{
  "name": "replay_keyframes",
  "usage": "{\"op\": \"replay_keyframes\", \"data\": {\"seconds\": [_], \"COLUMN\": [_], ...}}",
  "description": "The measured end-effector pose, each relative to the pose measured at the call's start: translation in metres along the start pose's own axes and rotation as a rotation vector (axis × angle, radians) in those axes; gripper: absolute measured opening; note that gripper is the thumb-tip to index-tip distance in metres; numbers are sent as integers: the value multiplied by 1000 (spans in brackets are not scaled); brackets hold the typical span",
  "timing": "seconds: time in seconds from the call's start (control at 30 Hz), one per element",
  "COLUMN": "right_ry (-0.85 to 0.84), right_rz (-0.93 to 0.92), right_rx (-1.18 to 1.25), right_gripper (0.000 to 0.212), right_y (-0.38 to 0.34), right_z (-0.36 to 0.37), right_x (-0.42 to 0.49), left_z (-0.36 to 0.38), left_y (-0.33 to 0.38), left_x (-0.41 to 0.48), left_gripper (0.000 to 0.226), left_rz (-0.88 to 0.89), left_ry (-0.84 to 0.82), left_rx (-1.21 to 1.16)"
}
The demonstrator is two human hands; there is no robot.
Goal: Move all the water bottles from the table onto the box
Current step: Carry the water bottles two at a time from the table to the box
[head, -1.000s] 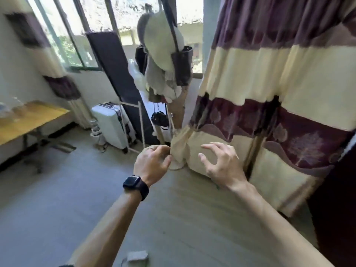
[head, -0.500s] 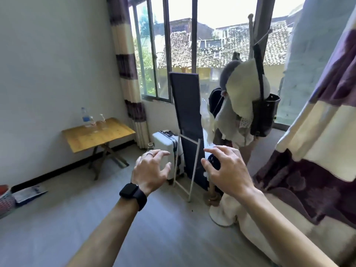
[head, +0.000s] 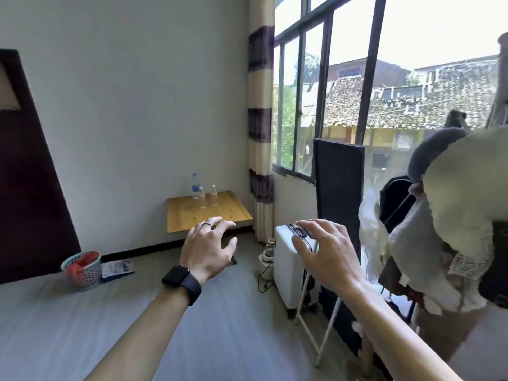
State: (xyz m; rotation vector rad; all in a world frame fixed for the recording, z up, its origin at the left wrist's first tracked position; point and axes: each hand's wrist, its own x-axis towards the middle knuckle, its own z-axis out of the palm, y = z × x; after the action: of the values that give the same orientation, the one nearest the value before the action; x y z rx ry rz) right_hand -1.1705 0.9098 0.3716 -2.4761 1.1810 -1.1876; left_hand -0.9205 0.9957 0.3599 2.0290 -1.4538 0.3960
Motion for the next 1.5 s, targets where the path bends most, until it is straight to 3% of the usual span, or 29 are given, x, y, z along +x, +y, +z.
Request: {"op": "replay_keyframes", "data": {"seconds": [0.37, 1.0, 1.5], "right_ry": [-98, -53, -115], "right_rz": [-143, -201, -256], "right_rx": [88, 127, 168], "right_gripper": [41, 45, 48], "right_y": [19, 69, 119], "right_z": [128, 341, 538], "right_x": [164, 510, 772], "left_z": [53, 182, 304], "left_y": [-80, -221, -367], "left_x": [119, 463, 681], "left_gripper": [34, 36, 36], "left_rz": [-154, -149, -326], "left_ry": [54, 104, 105], "left_rx": [103, 134, 134]}}
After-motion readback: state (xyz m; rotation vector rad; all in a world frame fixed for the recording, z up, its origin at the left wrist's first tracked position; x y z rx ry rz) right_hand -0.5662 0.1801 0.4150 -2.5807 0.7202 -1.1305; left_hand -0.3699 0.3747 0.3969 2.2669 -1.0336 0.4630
